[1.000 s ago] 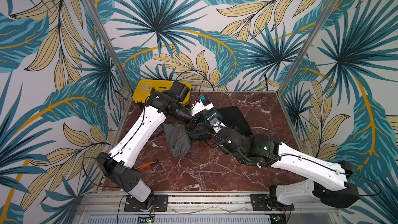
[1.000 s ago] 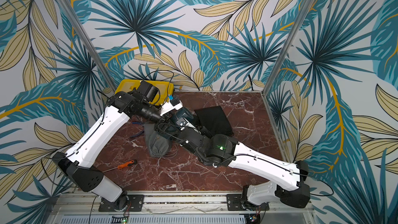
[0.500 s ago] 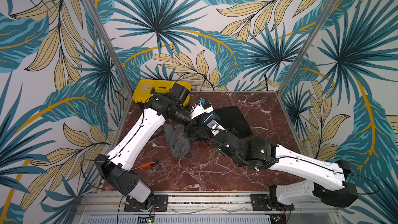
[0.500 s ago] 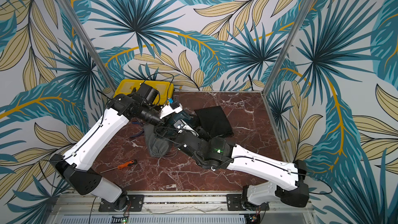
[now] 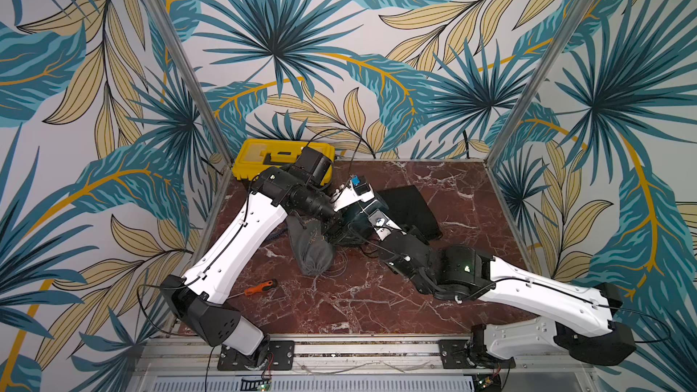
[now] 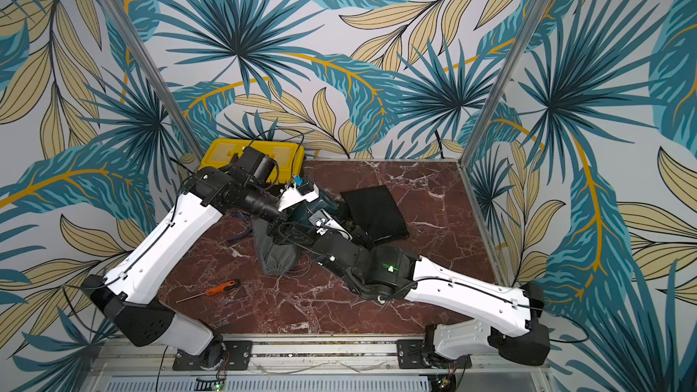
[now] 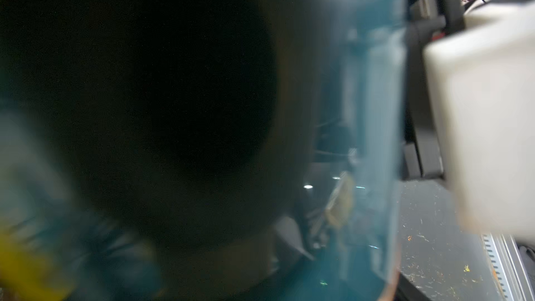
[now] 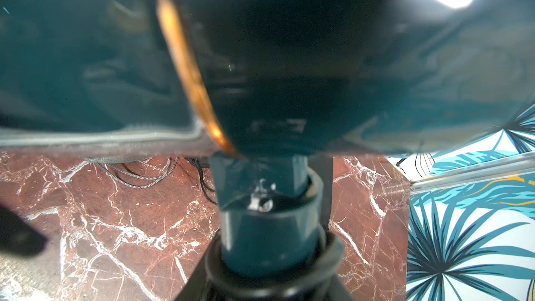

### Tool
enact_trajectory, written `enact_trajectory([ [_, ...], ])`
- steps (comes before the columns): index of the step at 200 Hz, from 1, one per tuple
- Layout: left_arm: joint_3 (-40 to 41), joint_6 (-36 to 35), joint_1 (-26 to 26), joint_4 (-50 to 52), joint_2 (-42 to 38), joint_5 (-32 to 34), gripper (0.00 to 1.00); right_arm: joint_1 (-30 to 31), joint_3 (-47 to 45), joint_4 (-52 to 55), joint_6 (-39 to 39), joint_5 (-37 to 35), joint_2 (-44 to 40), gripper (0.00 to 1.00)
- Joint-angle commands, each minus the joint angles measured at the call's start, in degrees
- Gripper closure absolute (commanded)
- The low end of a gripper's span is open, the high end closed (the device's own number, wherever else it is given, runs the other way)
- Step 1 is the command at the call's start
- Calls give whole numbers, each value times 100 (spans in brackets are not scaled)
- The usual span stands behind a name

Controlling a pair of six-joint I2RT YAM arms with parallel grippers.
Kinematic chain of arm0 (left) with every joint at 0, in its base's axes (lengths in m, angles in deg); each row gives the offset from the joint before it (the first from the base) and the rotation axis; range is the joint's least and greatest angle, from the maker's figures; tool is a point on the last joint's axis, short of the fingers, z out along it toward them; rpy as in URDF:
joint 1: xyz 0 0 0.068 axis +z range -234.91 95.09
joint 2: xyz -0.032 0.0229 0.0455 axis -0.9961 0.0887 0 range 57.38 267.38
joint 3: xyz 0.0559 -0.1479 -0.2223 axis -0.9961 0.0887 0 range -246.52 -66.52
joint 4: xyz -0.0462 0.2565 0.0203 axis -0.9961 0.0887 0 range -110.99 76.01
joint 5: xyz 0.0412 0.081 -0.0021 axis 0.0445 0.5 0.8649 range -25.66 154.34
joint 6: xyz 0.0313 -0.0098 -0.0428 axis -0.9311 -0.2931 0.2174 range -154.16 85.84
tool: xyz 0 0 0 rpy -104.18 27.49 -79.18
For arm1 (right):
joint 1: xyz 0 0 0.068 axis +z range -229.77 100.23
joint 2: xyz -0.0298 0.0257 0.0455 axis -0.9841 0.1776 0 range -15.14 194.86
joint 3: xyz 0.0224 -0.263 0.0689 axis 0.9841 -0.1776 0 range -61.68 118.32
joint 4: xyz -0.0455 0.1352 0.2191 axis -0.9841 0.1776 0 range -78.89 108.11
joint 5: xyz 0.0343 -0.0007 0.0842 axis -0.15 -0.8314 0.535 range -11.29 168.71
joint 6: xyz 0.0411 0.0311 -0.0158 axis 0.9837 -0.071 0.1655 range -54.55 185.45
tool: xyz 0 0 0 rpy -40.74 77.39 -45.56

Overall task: Pack away hair dryers
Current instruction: Pick up the hair dryer from the center of the board.

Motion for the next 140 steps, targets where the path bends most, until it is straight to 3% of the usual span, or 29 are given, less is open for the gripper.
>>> enact_trajectory([
  [1, -86, -113, -71, 453, -28, 136, 13, 12, 22, -816, 160, -462, -311, 100],
  [87, -378, 70, -72, 448, 175, -201, 22, 29, 136, -737, 132, -171, -95, 100],
  [122, -337, 86, -79, 450, 197, -232, 35, 63, 244, -710, 86, -165, -5, 100],
  [140, -276, 25, -81, 488, 199, -172, 51, 73, 258, -754, 53, -146, -5, 100],
])
